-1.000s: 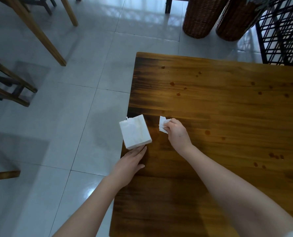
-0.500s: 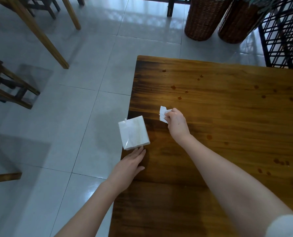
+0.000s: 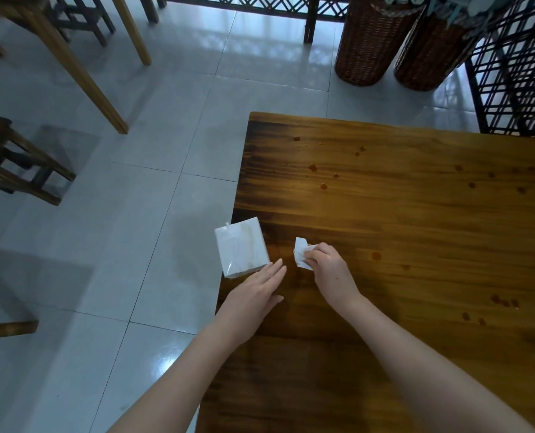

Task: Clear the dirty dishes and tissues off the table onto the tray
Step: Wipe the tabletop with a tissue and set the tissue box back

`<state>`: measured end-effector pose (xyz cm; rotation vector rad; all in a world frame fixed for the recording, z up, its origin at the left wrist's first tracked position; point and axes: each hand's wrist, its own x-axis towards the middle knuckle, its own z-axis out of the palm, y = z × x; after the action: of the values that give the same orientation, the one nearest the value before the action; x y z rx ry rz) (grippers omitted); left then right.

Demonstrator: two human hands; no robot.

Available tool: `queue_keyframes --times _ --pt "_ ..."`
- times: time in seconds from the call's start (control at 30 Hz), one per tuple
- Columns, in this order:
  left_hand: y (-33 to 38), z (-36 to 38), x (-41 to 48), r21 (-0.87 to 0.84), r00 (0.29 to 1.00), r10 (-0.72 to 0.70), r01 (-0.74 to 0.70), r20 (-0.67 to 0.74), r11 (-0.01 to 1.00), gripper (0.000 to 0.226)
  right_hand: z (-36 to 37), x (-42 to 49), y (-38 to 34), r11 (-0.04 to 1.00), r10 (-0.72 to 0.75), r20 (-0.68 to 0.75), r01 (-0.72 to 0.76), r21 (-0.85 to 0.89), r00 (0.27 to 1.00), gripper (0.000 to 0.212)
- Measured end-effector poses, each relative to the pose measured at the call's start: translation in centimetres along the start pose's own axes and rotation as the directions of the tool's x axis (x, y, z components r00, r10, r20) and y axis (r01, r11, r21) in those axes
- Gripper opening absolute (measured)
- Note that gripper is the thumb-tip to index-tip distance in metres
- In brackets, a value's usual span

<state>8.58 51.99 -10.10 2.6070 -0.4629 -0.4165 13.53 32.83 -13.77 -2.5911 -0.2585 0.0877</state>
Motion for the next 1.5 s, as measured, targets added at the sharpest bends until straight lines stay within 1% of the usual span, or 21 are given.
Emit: queue_keyframes --times 0.1,0.27,0.3,0.37,0.43,0.5,0.57,0.63,0.7,0.8,0.93,1.13,1.23,1.3,1.37,1.43,1.5 --pt "0.1 -1.3 0.8 0.007 1.0 -0.004 0.004 -0.011 1.0 0.06 0.1 0.2 -0.1 1.0 0.022 0.003 -0.022 0.001 1.0 0.024" --pt "0.5 -2.4 2.3 -0.005 0.999 -0.018 0.018 0.027 1.0 0.06 -0.2 1.5 0.2 0.999 0.035 0.018 -0.034 -0.019 0.999 0.021" --pt "0.6 -2.5 2.8 0.02 0.999 -0.028 0.028 0.029 0.999 0.061 -0.3 1.9 0.2 0.999 0.048 0.019 -0.048 -0.024 0.999 0.019" --pt "0.6 -2.8 3.9 0.14 0.997 -0.07 0.066 0.023 0.988 0.064 -0.4 2.7 0.4 0.997 0.081 0.013 -0.081 -0.017 0.997 0.017" --pt "0.0 -3.4 5.2 0.27 0.99 -0.143 0.136 0.007 0.953 0.067 -0.4 3.2 0.4 0.993 0.114 0.005 -0.114 0.003 0.993 0.016" --pt "-0.8 -4.2 6.4 0.329 0.974 -0.225 0.212 0.001 0.92 0.071 -0.3 3.5 0.4 0.989 0.148 0.006 -0.148 0.019 0.989 0.018" --pt "-1.5 -4.9 7.4 0.321 0.956 -0.292 0.264 0.04 0.909 0.072 -0.4 3.7 0.4 0.987 0.159 0.013 -0.159 0.033 0.987 0.019" --pt "-1.9 -5.1 7.8 0.309 0.943 -0.319 0.277 0.094 0.91 0.071 -0.5 3.8 0.5 0.987 0.151 0.019 -0.152 0.048 0.988 0.018" --pt "-2.0 -4.9 7.8 0.3 0.945 -0.311 0.269 0.103 0.915 0.069 -0.6 3.9 0.6 0.986 0.155 0.024 -0.156 0.062 0.988 0.019" --pt "-1.7 -4.4 6.7 0.282 0.958 -0.276 0.246 0.072 0.927 0.062 -0.5 4.1 0.6 0.98 0.185 0.022 -0.186 0.066 0.983 0.02" --pt "-1.2 -3.9 4.6 0.247 0.973 -0.208 0.178 0.099 0.952 0.049 -0.5 4.2 0.6 0.972 0.219 0.026 -0.221 0.082 0.975 0.015" --pt "-1.2 -3.7 3.9 0.141 0.974 -0.211 0.198 0.084 0.97 0.043 -0.7 4.1 0.4 0.97 0.225 0.022 -0.226 0.09 0.974 0.015" --pt "-2.0 -4.1 5.2 0.134 0.983 -0.178 0.169 0.055 0.976 0.045 -0.8 4.2 0.3 0.967 0.233 0.028 -0.234 0.097 0.972 0.014" --pt "-3.0 -4.5 6.7 0.196 0.986 -0.159 0.148 0.042 0.969 0.048 -0.8 4.2 0.3 0.968 0.229 0.035 -0.232 0.098 0.973 0.013" --pt "-4.1 -4.9 8.2 0.289 0.977 -0.177 0.137 0.118 0.947 0.058 -0.8 4.2 0.4 0.969 0.229 0.037 -0.231 0.089 0.973 0.012" --pt "-5.1 -5.1 9.5 0.355 0.954 -0.214 0.13 0.208 0.926 0.074 -0.8 4.2 0.5 0.97 0.227 0.039 -0.229 0.082 0.973 0.012" --pt "-5.8 -5.2 10.5 0.385 0.941 -0.234 0.127 0.246 0.914 0.087 -0.8 4.4 0.5 0.969 0.226 0.041 -0.229 0.092 0.973 0.013"
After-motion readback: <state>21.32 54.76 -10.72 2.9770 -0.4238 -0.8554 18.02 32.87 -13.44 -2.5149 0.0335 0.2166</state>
